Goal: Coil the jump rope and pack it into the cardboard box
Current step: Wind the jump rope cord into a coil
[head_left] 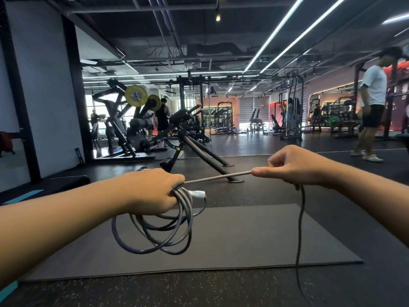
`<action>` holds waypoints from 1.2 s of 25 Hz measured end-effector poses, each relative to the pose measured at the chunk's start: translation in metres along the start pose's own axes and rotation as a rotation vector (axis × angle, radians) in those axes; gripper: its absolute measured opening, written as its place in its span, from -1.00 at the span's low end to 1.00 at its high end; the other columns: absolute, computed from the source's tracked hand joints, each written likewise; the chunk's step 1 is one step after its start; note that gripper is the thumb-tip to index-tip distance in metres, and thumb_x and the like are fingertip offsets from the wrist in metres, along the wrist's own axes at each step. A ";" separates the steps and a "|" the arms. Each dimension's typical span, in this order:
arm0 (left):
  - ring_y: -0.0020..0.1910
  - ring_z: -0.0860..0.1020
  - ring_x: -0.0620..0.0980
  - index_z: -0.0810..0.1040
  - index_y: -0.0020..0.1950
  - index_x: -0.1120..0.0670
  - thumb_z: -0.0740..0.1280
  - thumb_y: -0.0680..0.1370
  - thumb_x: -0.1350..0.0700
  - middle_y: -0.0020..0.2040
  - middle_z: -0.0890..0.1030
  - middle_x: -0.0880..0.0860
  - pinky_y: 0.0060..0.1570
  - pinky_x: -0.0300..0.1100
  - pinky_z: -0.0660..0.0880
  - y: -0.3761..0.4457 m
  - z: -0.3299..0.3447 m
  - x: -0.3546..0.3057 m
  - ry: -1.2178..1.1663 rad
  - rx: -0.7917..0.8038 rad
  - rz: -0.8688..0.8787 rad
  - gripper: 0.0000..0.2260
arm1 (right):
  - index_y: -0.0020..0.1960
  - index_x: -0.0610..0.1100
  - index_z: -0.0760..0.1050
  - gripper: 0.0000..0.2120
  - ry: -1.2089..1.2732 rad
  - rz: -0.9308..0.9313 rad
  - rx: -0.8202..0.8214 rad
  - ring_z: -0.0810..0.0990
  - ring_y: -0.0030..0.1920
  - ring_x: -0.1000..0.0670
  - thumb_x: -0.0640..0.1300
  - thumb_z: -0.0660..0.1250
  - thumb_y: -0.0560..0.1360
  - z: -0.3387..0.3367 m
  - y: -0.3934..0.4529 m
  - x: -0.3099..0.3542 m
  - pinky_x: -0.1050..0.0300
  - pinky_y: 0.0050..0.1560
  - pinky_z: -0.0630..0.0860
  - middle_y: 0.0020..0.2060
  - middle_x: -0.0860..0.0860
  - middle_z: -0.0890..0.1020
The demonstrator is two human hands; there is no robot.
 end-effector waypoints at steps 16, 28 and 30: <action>0.05 0.67 0.15 0.49 -0.02 0.05 0.08 0.71 -0.05 0.03 0.67 0.15 -0.09 0.05 0.59 0.046 -0.022 -0.090 -2.491 -0.538 -0.490 -0.72 | 0.11 -0.10 0.67 -0.71 1.379 -0.104 0.060 0.43 -0.27 -0.02 -0.22 0.21 0.55 0.085 0.001 0.066 0.08 -0.23 0.44 -0.11 -0.07 0.62; 0.03 0.65 0.09 0.65 0.15 0.16 0.20 0.66 0.02 0.03 0.71 0.14 0.11 -0.04 0.58 0.040 -0.022 -0.110 -2.436 -0.403 -0.584 -0.70 | -0.16 -0.08 0.63 -0.86 1.128 -0.176 -0.562 0.71 -0.19 0.06 -0.15 0.40 0.57 0.120 0.024 0.095 0.08 -0.11 0.62 -0.30 0.05 0.72; -0.30 0.63 -0.03 0.64 -0.02 0.07 0.28 0.62 0.01 -0.25 0.68 0.05 -0.35 -0.24 0.57 0.034 -0.017 -0.112 -2.371 -0.344 -0.603 -0.80 | -0.15 -0.17 0.58 -0.83 1.072 -0.143 -0.606 0.65 -0.30 0.09 -0.12 0.37 0.57 0.118 0.025 0.096 0.13 -0.25 0.56 -0.38 0.06 0.66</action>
Point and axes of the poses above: each hand's wrist, its own y-axis towards the middle knuckle, its own z-axis out of the palm, x = y × z, the point moved 1 cm from there along y, towards the middle knuckle
